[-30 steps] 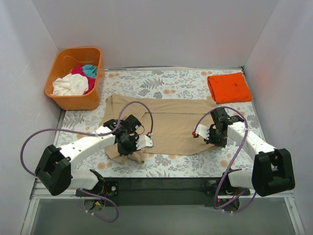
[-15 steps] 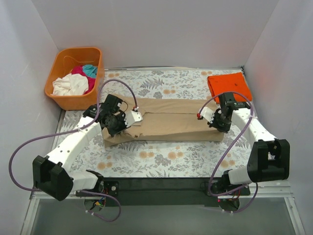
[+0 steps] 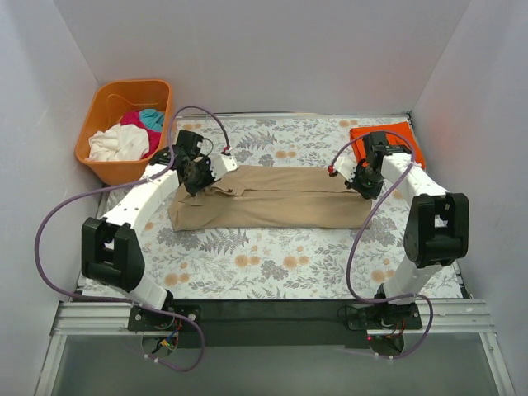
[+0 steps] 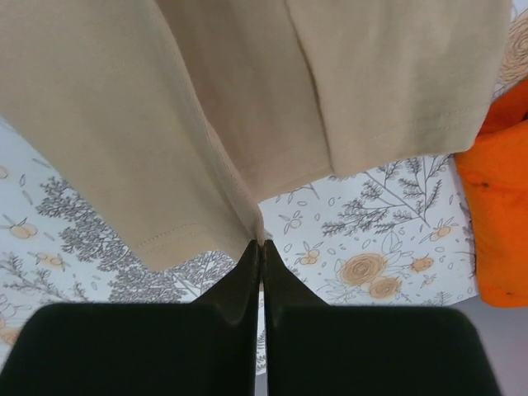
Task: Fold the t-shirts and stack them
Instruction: Fold the tshirt
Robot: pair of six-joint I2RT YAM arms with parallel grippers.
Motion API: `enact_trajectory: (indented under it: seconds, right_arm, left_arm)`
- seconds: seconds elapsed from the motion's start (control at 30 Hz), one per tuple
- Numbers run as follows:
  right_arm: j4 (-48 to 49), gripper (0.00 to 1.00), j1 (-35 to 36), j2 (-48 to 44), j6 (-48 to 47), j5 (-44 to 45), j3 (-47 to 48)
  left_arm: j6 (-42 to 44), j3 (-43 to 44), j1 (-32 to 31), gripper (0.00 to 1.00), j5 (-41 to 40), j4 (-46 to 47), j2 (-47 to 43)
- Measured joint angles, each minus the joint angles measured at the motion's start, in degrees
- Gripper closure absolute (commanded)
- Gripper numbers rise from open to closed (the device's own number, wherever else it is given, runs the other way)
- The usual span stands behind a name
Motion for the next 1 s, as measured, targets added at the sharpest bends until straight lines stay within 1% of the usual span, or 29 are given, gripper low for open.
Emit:
enact_trajectory:
  seconds: [0.2, 0.4, 0.7, 0.9, 0.93, 0.97, 1.0]
  right_arm:
    - [1.2, 0.99, -0.2, 5.8, 0.3, 0.2, 4.1]
    - [1.9, 0.99, -0.3, 9.9, 1.1, 0.2, 6.0]
    - [3.1, 0.99, -0.3, 13.4, 2.3, 0.5, 8.3]
    - [3.4, 0.99, -0.3, 14.6, 2.9, 0.9, 10.1]
    - [3.6, 0.99, -0.3, 15.0, 3.1, 1.0, 10.6]
    - [3.8, 0.98, -0.3, 15.5, 3.2, 1.3, 10.9]
    - [4.1, 0.9, -0.3, 15.9, 3.3, 1.5, 11.2]
  left_arm:
    - [1.8, 3.6, 0.8, 1.0, 0.1, 2.3, 5.6]
    - [3.0, 3.9, 2.1, 1.0, 0.2, 4.7, 9.1]
    - [4.3, 5.5, 3.4, 1.0, 0.7, 8.0, 15.0]
    - [4.9, 6.3, 3.8, 1.0, 0.7, 9.2, 16.3]
    - [5.0, 6.6, 3.8, 0.98, 0.7, 9.4, 16.6]
    - [5.1, 7.0, 3.9, 0.89, 0.7, 9.7, 17.0]
    - [5.2, 7.5, 4.0, 0.84, 0.7, 10.0, 17.7]
